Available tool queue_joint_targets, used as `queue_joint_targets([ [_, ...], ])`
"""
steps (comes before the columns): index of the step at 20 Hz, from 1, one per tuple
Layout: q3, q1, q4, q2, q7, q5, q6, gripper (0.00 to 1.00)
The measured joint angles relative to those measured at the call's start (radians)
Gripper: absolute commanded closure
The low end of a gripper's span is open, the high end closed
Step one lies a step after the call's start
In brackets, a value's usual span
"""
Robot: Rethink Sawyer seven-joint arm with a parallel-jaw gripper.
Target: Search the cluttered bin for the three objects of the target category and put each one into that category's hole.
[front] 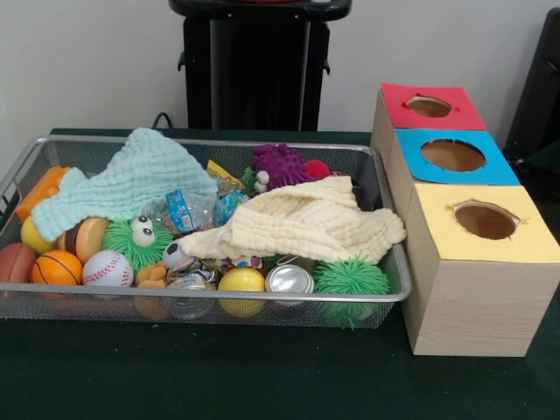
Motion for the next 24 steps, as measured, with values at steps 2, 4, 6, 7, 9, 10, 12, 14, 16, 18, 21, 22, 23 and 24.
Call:
queue_joint_targets([
  [2,0.0,0.0,0.0,-0.001,0.0,0.0,0.003,1.0],
  [4,0.0,0.0,0.0,-0.004,0.0,0.0,0.012,1.0],
  [6,0.0,0.0,0.0,-0.007,0.0,0.0,0.02,1.0],
  [7,0.0,0.0,0.0,-0.009,0.0,0.0,0.023,1.0],
  [9,0.001,0.0,0.0,-0.011,0.0,0.0,0.027,1.0],
  [10,0.001,0.0,0.0,-0.014,0.0,0.0,0.03,1.0],
  [12,0.001,0.0,0.0,-0.017,0.0,0.0,0.033,1.0],
  [14,0.001,0.0,0.0,-0.019,0.0,0.0,0.034,1.0],
  [16,0.001,0.0,0.0,-0.021,0.0,0.0,0.034,1.0],
  [18,0.001,0.0,0.0,-0.021,0.0,0.0,0.034,1.0],
  [21,0.001,0.0,0.0,-0.021,0.0,0.0,0.034,1.0],
  [22,0.001,0.0,0.0,-0.021,0.0,0.0,0.034,1.0],
  [23,0.001,0.0,0.0,-0.021,0.0,0.0,0.034,1.0],
  [24,0.001,0.0,0.0,-0.021,0.0,0.0,0.034,1.0],
])
